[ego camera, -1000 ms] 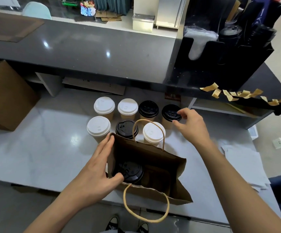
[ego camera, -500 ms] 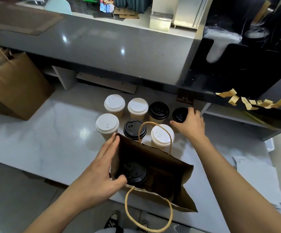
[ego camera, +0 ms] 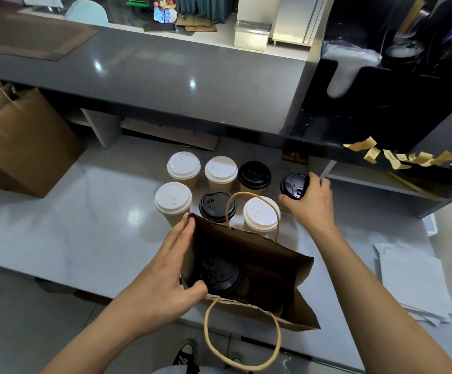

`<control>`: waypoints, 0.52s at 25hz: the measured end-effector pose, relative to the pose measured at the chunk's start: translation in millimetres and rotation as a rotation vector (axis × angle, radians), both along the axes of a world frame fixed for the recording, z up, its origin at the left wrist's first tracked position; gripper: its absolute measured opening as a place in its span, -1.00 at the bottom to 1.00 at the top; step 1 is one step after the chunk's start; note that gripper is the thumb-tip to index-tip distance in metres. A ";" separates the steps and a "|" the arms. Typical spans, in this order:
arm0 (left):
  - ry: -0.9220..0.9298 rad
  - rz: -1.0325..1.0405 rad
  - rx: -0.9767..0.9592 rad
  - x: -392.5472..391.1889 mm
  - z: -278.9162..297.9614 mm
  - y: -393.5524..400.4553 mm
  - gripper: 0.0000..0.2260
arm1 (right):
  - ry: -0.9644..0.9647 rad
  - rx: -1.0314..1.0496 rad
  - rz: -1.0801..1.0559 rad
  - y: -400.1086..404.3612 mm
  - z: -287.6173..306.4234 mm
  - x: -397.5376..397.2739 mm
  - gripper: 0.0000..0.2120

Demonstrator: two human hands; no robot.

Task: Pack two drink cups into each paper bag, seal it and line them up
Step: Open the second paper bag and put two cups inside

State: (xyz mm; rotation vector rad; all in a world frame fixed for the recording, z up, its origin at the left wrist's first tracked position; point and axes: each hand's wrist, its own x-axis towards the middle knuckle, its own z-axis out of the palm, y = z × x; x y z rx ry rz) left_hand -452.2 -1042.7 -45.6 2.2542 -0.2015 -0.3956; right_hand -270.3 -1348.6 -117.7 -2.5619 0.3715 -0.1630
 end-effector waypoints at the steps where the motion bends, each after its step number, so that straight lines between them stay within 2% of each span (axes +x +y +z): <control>1: -0.016 -0.010 0.002 1.0 -1.1 0.4 -0.09 | -0.020 0.032 -0.021 -3.0 2.4 -6.4 -0.08; 6: -0.072 -0.028 0.014 6.2 -7.0 -0.6 -0.07 | -0.123 0.205 -0.089 -16.7 23.8 -44.6 -0.13; 13: -0.099 -0.063 0.049 14.3 -10.6 -1.8 -0.10 | -0.243 0.314 -0.135 -22.1 67.9 -109.3 -0.24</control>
